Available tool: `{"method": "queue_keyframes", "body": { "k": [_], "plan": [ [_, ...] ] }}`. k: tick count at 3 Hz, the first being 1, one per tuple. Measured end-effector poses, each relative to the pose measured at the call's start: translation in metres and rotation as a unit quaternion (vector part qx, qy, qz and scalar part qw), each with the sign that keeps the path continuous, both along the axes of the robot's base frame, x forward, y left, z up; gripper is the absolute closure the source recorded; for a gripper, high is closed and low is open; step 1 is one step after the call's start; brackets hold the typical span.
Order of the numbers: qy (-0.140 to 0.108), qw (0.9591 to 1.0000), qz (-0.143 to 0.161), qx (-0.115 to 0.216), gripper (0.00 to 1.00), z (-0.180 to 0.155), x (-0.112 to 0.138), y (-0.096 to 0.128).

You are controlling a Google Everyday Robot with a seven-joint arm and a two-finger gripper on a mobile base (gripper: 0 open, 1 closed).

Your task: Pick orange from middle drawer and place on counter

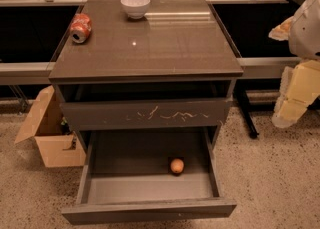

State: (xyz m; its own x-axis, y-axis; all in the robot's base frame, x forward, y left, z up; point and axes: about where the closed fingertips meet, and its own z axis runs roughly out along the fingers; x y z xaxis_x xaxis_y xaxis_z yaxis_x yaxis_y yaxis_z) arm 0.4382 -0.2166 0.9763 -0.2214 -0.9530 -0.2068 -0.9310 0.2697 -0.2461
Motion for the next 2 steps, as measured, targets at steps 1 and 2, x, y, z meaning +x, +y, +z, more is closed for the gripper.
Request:
{"method": "queue_keyframes", "body": {
  "k": [1,2],
  "plan": [
    [0.000,1.0000,0.000,0.000,0.00,0.0000,0.0000,0.0000],
    [-0.007,0.9999,0.006,0.009,0.00,-0.0041,0.0005,0.0029]
  ]
}}
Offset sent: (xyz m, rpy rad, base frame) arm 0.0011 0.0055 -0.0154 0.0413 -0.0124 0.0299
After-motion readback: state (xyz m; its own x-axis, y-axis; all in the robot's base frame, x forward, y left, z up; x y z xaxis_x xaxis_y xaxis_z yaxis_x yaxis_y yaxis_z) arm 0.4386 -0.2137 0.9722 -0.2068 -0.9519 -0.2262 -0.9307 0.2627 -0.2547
